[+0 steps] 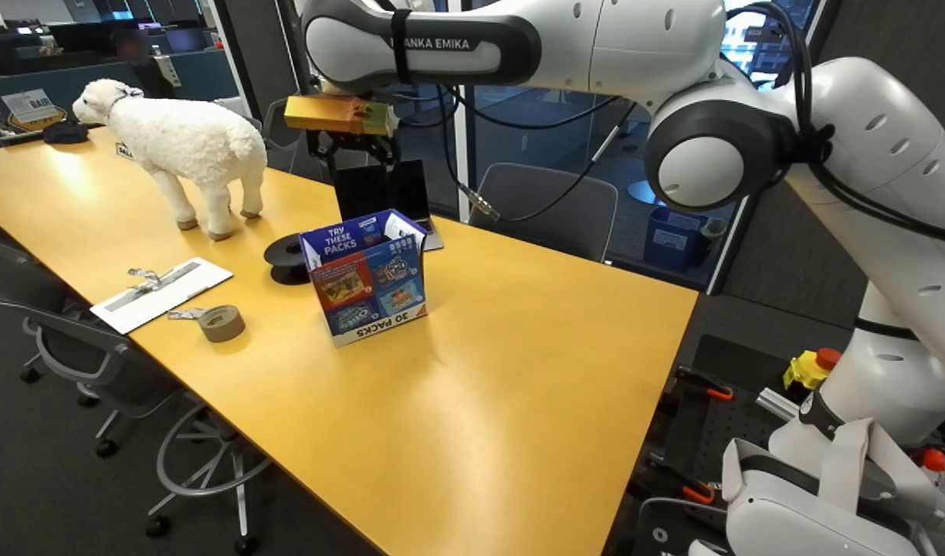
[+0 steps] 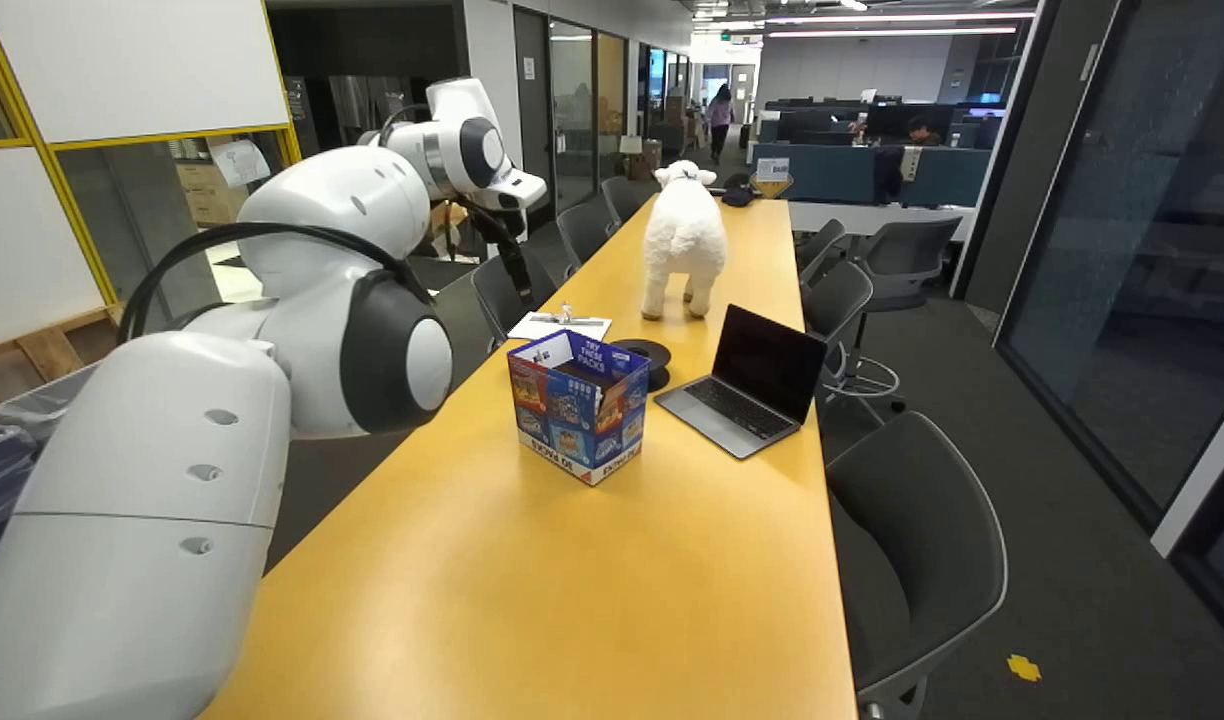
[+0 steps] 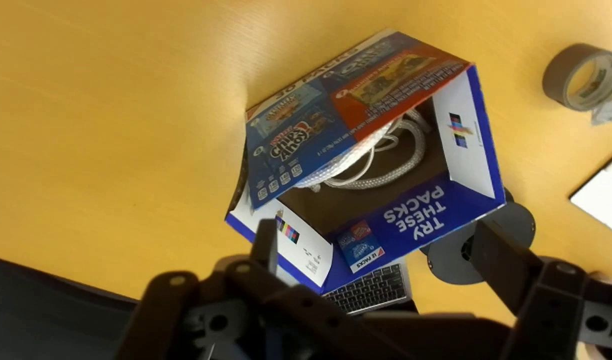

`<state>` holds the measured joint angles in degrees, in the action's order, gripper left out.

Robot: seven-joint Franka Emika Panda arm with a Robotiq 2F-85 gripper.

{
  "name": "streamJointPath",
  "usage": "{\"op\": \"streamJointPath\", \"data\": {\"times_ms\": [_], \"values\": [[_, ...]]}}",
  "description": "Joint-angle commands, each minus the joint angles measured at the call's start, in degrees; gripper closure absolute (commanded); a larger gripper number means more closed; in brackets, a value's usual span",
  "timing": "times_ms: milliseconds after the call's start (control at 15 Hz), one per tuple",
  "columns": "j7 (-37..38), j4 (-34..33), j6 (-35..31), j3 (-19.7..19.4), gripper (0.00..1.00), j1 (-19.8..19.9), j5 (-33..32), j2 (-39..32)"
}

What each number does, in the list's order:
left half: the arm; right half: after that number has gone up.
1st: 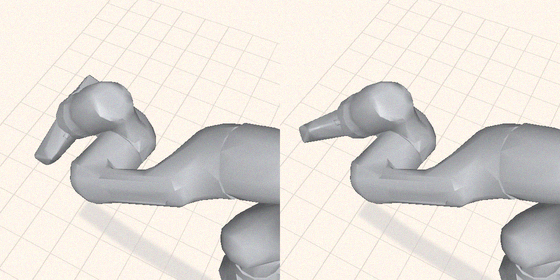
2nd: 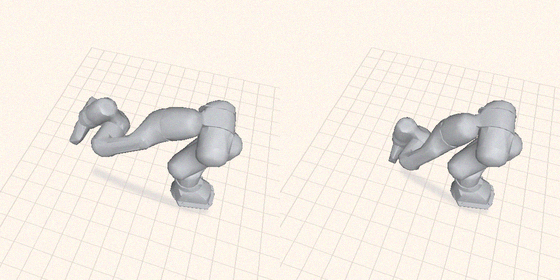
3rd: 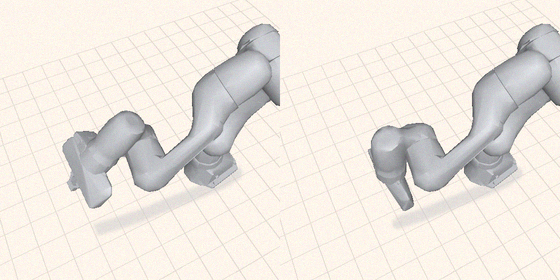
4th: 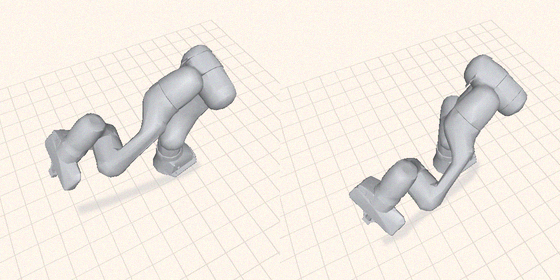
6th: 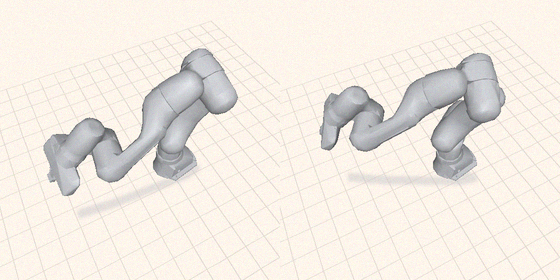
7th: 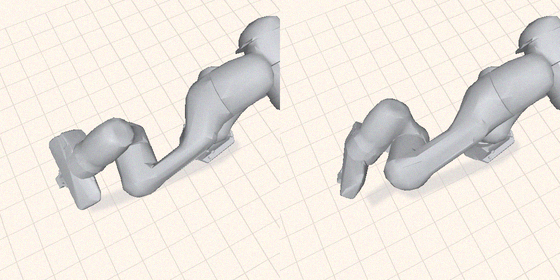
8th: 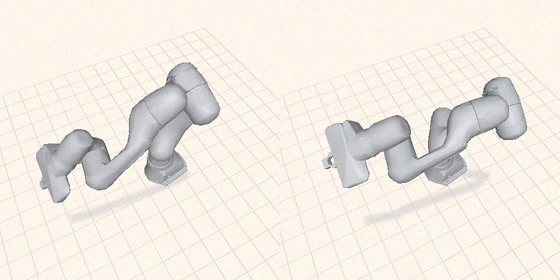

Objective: Put the white ropes inside the blue box

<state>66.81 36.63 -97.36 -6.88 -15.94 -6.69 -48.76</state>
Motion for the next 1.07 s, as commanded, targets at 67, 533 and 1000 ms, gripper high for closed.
{"op": "streamJointPath", "data": {"times_ms": [67,533,1000], "values": [[-16.3,8.6,4.7,2.7,0.0,4.2,2.3,8.9],[-42.5,26.1,5.7,4.3,0.0,12.8,5.9,21.9],[-69.4,45.4,8.9,3.3,0.0,20.2,7.4,36.0]]}}
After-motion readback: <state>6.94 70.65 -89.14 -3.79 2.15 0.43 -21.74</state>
